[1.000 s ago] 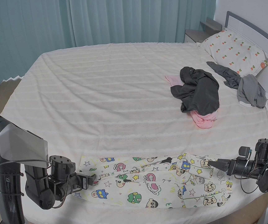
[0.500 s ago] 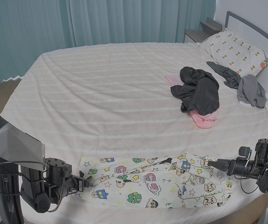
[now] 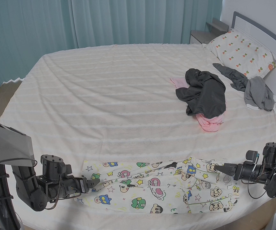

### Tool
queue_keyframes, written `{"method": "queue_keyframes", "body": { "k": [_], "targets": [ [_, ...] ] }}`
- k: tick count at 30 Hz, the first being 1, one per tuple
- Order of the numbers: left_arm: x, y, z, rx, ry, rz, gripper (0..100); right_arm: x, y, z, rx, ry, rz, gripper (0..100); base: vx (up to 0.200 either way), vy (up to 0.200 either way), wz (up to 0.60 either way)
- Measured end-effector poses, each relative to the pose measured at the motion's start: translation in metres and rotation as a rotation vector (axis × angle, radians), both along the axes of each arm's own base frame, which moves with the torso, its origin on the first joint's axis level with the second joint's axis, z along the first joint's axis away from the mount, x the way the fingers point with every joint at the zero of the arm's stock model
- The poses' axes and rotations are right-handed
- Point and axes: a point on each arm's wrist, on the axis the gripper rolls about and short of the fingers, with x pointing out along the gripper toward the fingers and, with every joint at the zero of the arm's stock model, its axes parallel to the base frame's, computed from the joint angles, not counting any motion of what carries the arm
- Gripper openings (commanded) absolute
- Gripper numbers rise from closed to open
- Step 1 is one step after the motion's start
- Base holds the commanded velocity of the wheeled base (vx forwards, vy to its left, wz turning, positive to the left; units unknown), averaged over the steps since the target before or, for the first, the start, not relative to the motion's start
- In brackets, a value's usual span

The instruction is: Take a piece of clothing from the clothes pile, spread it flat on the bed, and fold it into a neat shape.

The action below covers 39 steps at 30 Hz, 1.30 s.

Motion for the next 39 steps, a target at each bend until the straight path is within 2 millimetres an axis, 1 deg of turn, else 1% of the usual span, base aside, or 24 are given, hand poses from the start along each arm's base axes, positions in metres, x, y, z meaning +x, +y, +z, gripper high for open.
{"method": "queue_keyframes", "body": {
  "k": [7,11,14,21,26,30,34,35,39],
  "targets": [
    [0.023,-0.005,-0.006,-0.036,0.017,-0.009,100,0.0,0.0,0.0,0.0,0.0,0.0,100,0.0,0.0,0.0],
    [0.028,-0.006,-0.013,-0.034,0.029,-0.008,100,0.0,0.0,0.0,0.0,0.0,0.0,100,0.0,0.0,0.0],
    [0.028,-0.005,-0.016,-0.032,0.042,-0.005,100,0.0,0.0,0.0,0.0,0.0,0.0,100,0.0,0.0,0.0],
    [0.017,0.004,-0.021,-0.023,0.089,0.014,100,0.0,0.0,0.0,-0.001,0.0,0.0,100,0.0,0.0,0.0],
    [0.017,0.008,-0.022,-0.026,0.091,0.025,100,0.0,0.0,0.0,-0.001,0.0,0.0,100,0.0,0.0,0.0],
    [0.021,0.003,-0.021,-0.05,0.085,0.018,100,0.0,0.0,0.0,-0.001,0.0,0.0,100,0.0,0.0,0.0],
    [0.023,-0.007,-0.02,-0.102,0.093,0.0,100,0.0,0.0,0.0,-0.001,0.001,0.0,100,0.0,0.0,0.0],
    [0.024,-0.01,-0.021,-0.11,0.095,-0.003,0,0.0,0.0,0.0,0.0,0.002,0.0,100,0.0,0.0,0.0],
    [0.023,-0.014,-0.024,-0.115,0.109,-0.011,0,0.0,0.0,0.0,0.0,0.002,0.0,100,0.0,0.0,0.0]
  ]
}}
